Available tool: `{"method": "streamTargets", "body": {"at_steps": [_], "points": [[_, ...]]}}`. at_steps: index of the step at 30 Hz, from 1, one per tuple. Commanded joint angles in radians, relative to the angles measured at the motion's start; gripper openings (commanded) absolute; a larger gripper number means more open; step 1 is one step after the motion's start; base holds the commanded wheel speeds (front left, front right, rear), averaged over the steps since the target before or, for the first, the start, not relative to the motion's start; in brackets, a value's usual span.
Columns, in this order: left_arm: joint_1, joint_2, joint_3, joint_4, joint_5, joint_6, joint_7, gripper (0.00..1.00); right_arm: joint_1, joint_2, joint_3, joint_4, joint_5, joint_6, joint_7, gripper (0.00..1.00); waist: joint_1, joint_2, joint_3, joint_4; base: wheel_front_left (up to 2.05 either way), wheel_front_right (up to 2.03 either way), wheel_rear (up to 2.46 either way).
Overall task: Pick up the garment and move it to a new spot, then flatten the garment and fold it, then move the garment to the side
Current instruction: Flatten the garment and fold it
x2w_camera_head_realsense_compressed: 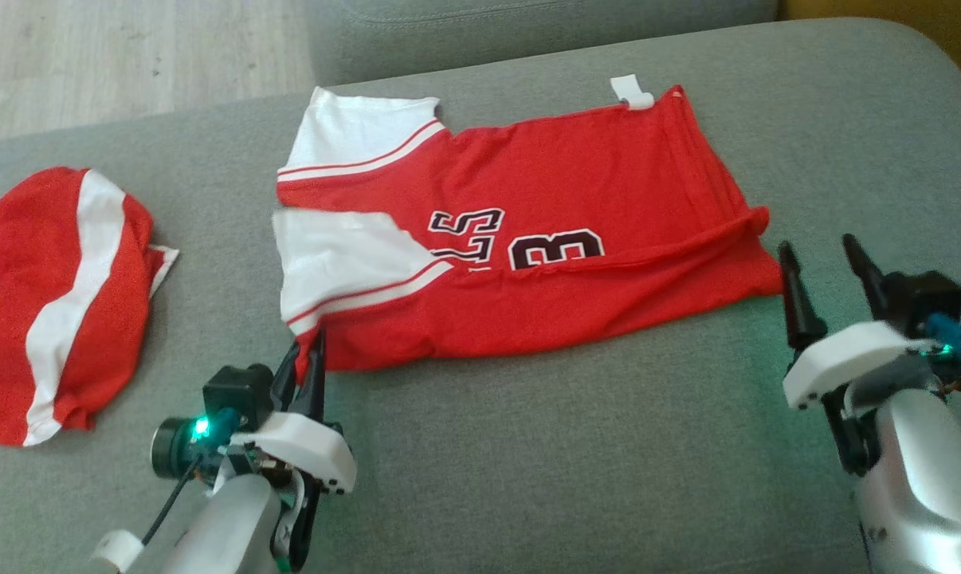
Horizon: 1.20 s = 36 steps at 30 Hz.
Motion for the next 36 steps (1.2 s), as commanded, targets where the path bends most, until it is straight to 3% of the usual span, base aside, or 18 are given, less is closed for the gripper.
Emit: {"method": "streamTargets", "body": {"at_steps": [1,4,6,22,23,24,27,36], "points": [[-0.052,0.024,0.029,-0.045,0.010,-0.002,-0.031,0.00,-0.056,0.013,-0.009,-0.011,-0.021,-0.001,0.013,1.00,0.0000,0.0000,0.001,0.009,0.00,0.00,0.00],[-0.059,0.028,0.030,-0.084,0.014,-0.008,-0.062,0.00,-0.090,0.058,-0.107,0.054,-0.031,-0.001,0.047,1.00,0.0000,0.0000,0.007,0.023,0.00,0.00,0.00],[-0.064,0.031,0.023,-0.120,0.026,-0.012,-0.080,0.00,-0.124,0.075,-0.160,0.123,-0.099,-0.001,0.076,1.00,0.0000,0.0000,0.015,0.036,0.00,0.00,0.00],[-0.074,0.033,-0.012,-0.159,0.039,-0.017,-0.082,0.00,-0.253,0.116,-0.308,0.385,-0.266,-0.001,0.164,1.00,0.0000,0.0000,0.070,0.078,0.00,0.00,0.00],[-0.075,0.033,-0.013,-0.159,0.039,-0.017,-0.082,0.00,-0.262,0.117,-0.307,0.405,-0.250,-0.001,0.168,0.42,0.0000,0.0000,0.072,0.079,0.00,0.00,0.00],[-0.077,0.033,-0.014,-0.158,0.038,-0.016,-0.082,0.00,-0.274,0.118,-0.305,0.421,-0.232,-0.001,0.168,0.00,0.0000,0.0000,0.073,0.078,0.00,0.00,0.00],[-0.083,0.034,-0.015,-0.154,0.037,-0.014,-0.082,0.00,-0.301,0.111,-0.289,0.441,-0.202,-0.001,0.148,0.00,0.0000,0.0000,0.073,0.075,0.00,0.00,0.00],[-0.067,0.037,-0.015,-0.122,0.023,-0.013,-0.088,0.00,-0.314,0.008,-0.251,0.455,-0.110,-0.001,0.104,0.00,0.0000,0.0000,0.030,0.058,0.00,0.00,0.00]]}}
